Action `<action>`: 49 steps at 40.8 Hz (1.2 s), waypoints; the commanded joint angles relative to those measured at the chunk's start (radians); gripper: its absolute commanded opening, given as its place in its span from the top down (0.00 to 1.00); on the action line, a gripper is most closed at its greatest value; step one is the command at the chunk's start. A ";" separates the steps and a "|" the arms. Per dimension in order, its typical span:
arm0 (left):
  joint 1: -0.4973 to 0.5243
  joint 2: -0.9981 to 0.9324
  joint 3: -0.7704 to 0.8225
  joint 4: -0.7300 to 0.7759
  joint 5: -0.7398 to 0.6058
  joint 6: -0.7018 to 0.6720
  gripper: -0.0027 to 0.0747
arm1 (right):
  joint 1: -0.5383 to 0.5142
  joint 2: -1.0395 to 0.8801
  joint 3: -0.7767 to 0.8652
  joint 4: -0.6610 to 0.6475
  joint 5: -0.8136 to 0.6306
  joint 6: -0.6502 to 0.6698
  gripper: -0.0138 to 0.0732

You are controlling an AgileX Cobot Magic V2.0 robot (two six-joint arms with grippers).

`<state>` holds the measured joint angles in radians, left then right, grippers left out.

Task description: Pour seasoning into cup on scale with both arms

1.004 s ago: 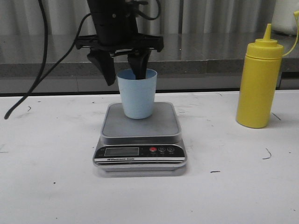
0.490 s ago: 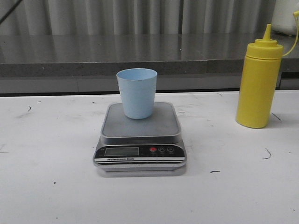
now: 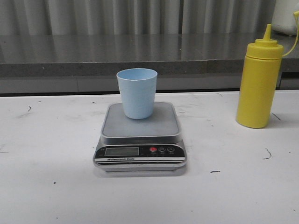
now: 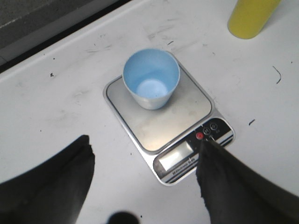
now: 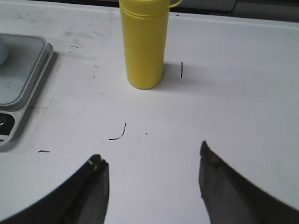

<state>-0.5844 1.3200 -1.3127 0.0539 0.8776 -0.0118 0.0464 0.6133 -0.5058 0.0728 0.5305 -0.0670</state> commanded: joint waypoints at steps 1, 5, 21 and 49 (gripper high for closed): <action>-0.007 -0.118 0.071 0.003 -0.092 0.000 0.37 | -0.002 0.005 -0.035 -0.006 -0.066 -0.007 0.32; -0.007 -0.217 0.180 0.003 -0.112 0.000 0.37 | -0.002 0.005 -0.035 -0.006 -0.066 -0.007 0.32; -0.007 -0.607 0.502 -0.015 -0.145 0.000 0.37 | -0.002 0.005 -0.035 -0.006 -0.066 -0.007 0.32; -0.007 -0.737 0.568 -0.019 -0.144 0.000 0.37 | -0.002 0.005 -0.035 -0.004 -0.098 -0.007 0.32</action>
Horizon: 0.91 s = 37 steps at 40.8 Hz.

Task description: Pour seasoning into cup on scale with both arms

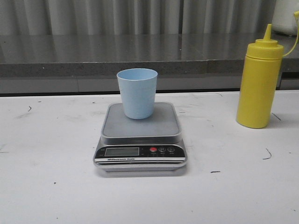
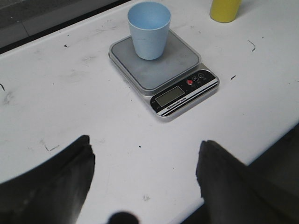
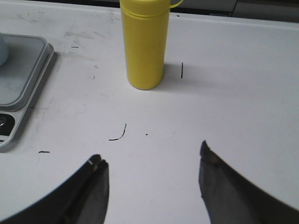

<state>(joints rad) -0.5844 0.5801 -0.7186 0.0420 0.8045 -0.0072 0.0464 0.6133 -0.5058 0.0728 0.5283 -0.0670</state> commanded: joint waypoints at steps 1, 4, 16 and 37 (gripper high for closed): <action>-0.007 0.003 -0.026 -0.007 -0.071 -0.005 0.37 | -0.002 0.005 -0.035 -0.004 -0.103 -0.007 0.30; -0.007 0.003 -0.026 -0.007 -0.071 -0.005 0.37 | -0.002 0.005 -0.035 -0.004 -0.127 -0.007 0.20; -0.007 0.003 -0.026 -0.007 -0.071 -0.005 0.37 | -0.001 0.098 -0.052 0.060 -0.174 -0.007 0.10; -0.007 0.003 -0.026 -0.007 -0.071 -0.005 0.37 | 0.099 0.406 -0.084 0.081 -0.388 -0.007 0.10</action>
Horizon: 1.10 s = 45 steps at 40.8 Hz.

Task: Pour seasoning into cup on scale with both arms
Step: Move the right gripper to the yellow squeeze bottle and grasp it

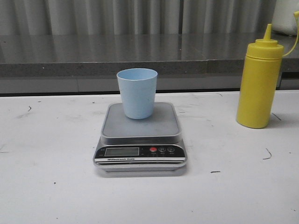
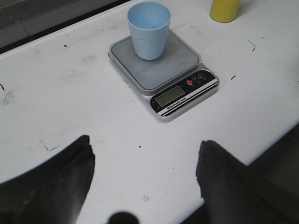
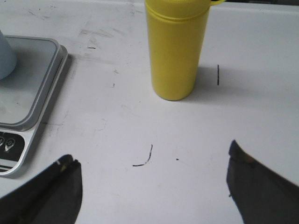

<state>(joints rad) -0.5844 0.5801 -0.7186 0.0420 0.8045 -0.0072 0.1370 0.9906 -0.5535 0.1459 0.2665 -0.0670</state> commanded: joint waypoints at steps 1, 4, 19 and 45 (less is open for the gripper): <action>-0.007 0.003 -0.026 -0.007 -0.071 -0.005 0.37 | 0.008 0.047 -0.036 0.008 -0.140 -0.007 0.10; -0.007 0.003 -0.026 -0.007 -0.071 -0.005 0.37 | 0.008 0.100 -0.031 0.008 -0.194 -0.007 0.10; -0.007 0.003 -0.026 -0.007 -0.071 -0.005 0.37 | 0.008 0.344 0.126 0.001 -0.778 0.093 0.10; -0.007 0.003 -0.026 -0.007 -0.071 -0.005 0.37 | 0.006 0.817 0.095 -0.065 -1.448 0.141 0.10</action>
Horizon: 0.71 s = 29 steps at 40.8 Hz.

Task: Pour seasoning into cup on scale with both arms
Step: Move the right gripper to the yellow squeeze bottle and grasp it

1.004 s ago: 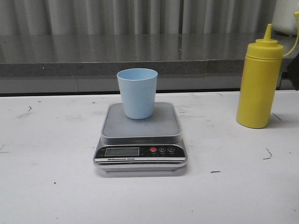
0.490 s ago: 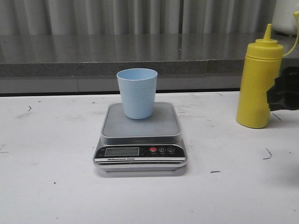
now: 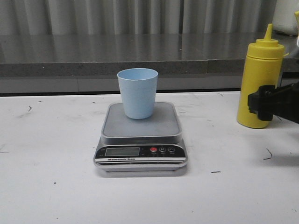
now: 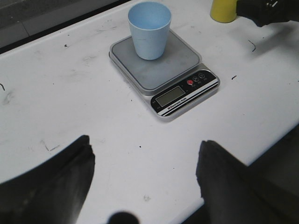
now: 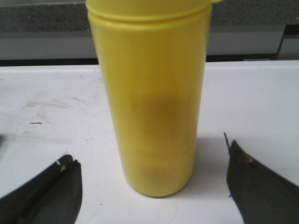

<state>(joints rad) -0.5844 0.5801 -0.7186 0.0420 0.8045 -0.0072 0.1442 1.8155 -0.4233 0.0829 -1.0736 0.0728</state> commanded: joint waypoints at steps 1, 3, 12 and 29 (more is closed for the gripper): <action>-0.007 0.003 -0.026 -0.007 -0.071 -0.005 0.37 | -0.001 0.001 -0.043 -0.002 -0.107 0.001 0.10; -0.007 0.003 -0.026 -0.007 -0.071 -0.005 0.37 | -0.001 0.017 -0.065 -0.002 -0.101 0.001 0.10; -0.007 0.003 -0.026 -0.007 -0.071 -0.005 0.37 | -0.005 0.061 -0.148 0.015 -0.083 0.001 0.10; -0.007 0.003 -0.026 -0.007 -0.071 -0.005 0.37 | -0.015 0.200 -0.379 0.057 -0.025 0.000 0.10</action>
<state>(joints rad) -0.5844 0.5801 -0.7186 0.0420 0.8045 -0.0072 0.1420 2.0440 -0.7582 0.1335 -1.0304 0.0735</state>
